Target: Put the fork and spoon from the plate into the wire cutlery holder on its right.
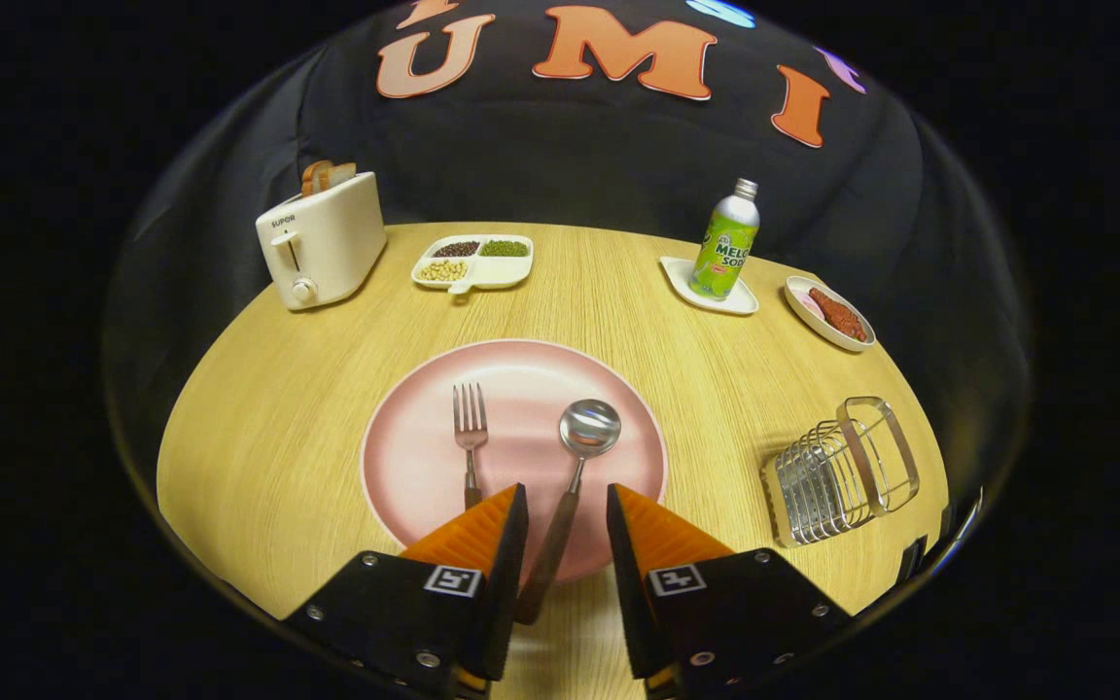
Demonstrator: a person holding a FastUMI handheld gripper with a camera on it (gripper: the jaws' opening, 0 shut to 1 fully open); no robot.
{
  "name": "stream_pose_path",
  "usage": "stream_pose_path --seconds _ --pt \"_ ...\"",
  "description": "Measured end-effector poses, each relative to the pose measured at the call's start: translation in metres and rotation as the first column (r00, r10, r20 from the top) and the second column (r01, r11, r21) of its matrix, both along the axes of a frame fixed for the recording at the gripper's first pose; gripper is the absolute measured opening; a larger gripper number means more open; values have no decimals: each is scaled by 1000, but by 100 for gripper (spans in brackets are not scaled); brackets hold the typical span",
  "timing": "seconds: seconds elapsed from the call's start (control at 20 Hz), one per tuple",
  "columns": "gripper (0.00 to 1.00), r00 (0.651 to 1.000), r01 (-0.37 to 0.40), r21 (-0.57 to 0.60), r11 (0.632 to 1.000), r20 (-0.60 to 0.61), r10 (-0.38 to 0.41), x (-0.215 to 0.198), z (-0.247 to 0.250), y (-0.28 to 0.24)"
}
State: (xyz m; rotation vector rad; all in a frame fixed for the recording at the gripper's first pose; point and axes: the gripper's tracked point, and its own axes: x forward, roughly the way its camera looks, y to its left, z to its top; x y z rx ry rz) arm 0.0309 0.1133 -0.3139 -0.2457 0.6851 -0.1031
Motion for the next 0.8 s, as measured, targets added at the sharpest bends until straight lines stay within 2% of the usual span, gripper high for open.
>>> stream_pose_path --seconds 0.05,0.3,0.55,0.6,0.65,0.8 --pt "42 1000 7 -1 1000 -8 -7 0 -4 -1" --pt "26 998 26 1 1000 -52 -26 1 -19 -2" --pt "22 996 58 -5 998 -74 -58 2 -24 -8" --pt "18 995 62 22 998 -83 -60 3 -25 -6" --pt "9 994 71 32 997 -82 -69 1 -22 -6" --pt "5 992 83 40 996 -96 -79 0 -22 -6"
